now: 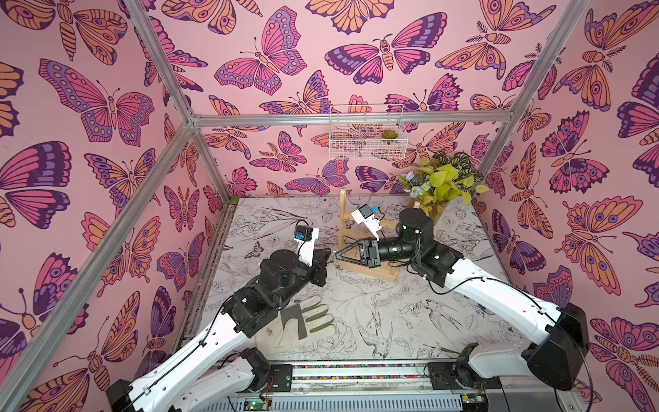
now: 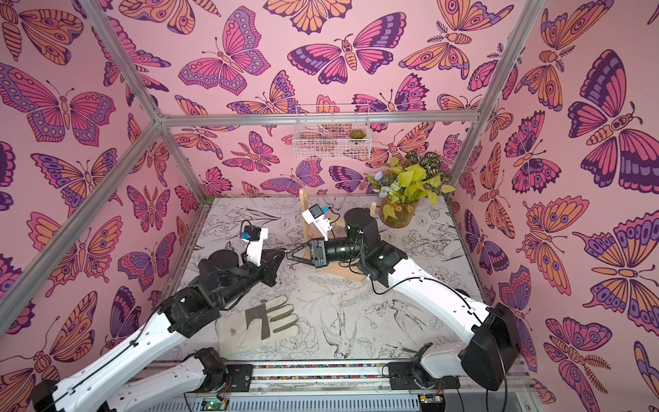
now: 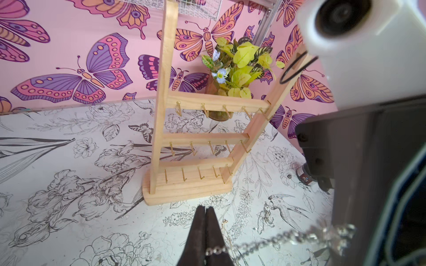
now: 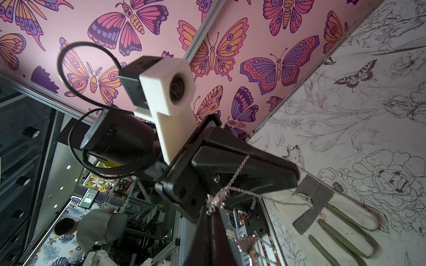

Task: Hang the necklace on the jewelry display stand
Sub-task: Adjust the necklace.

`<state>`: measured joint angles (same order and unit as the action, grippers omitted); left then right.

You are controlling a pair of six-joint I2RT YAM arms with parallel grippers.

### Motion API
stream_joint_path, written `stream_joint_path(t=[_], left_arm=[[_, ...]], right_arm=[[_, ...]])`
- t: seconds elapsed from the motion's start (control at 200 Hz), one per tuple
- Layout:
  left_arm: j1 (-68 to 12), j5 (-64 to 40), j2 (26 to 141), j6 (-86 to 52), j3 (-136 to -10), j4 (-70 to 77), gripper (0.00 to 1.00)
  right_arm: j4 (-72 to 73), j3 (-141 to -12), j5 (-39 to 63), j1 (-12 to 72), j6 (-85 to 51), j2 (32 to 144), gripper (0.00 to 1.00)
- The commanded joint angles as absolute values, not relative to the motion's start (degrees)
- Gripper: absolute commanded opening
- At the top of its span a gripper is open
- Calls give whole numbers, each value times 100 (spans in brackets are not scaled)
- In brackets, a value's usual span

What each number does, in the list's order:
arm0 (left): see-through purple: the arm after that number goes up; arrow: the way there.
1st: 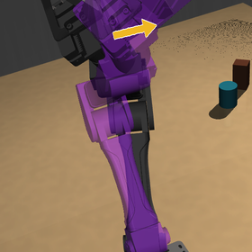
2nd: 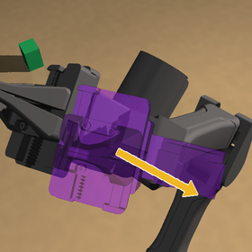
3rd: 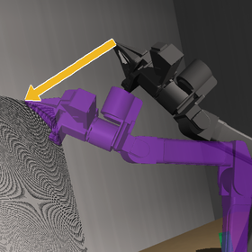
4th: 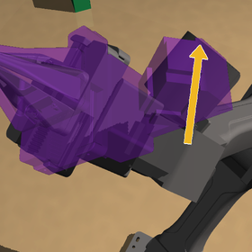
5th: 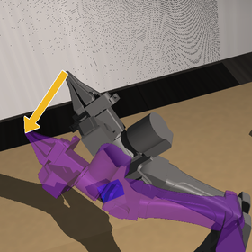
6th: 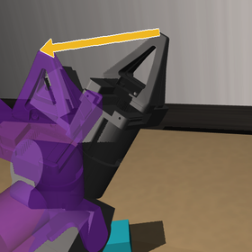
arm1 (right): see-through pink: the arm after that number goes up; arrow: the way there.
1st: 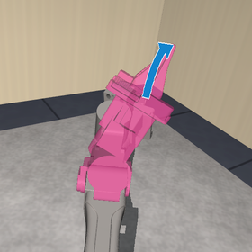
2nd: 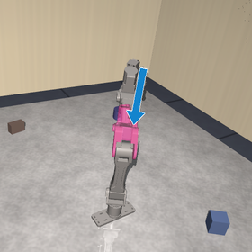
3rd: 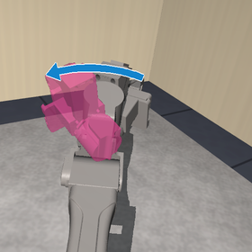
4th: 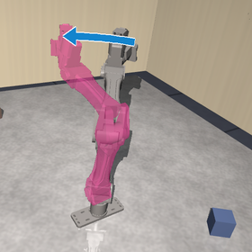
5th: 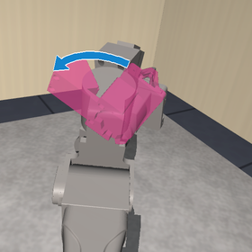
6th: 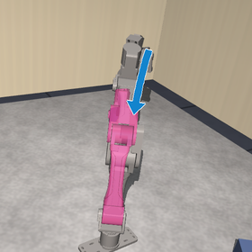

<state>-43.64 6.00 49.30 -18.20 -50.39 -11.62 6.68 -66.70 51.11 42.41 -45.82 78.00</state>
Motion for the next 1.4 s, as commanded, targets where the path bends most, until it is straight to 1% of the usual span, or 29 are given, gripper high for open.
stream_joint_path(t=[0.0,0.27,0.361,0.471,0.491,0.551,0.626,0.676,0.981,1.112,1.257,1.397], left_arm=[[-4368,853,4926,-1696,-5187,-1043,0],[-4369,817,5075,-1603,-5476,-876,0],[-4377,805,5139,-1568,-5554,-827,0],[-4401,684,5176,-1560,-5598,-680,0],[-4410,671,5183,-1556,-5613,-670,0],[-4453,659,5186,-1520,-5642,-635,0],[-4515,699,5160,-1408,-5650,-572,0],[-4548,735,5134,-1322,-5643,-562,0],[-4733,725,5065,-860,-5654,-541,0],[-4841,515,5321,-466,-6063,-1141,0],[-5118,412,5493,236,-6248,-1544,0],[-5546,1267,5410,1110,-6106,-1545,0]], right_arm=[[824,-6571,5247,4226,-4509,7752,0],[668,-6555,5276,4223,-4338,7805,0],[677,-6554,5291,4230,-4315,7809,2],[692,-6557,5302,4236,-4315,7839,9],[703,-6557,5300,4229,-4315,7840,13],[692,-6566,5295,4229,-4308,7832,20],[662,-6581,5291,4236,-4259,7805,21],[608,-6594,5282,4233,-4196,7779,24],[404,-6561,4913,4093,-3959,7583,26],[-159,-6624,4507,4008,-3507,7352,26],[5,-6548,4473,3973,-3499,7269,27],[97,-6473,4543,3972,-3516,7256,27]])
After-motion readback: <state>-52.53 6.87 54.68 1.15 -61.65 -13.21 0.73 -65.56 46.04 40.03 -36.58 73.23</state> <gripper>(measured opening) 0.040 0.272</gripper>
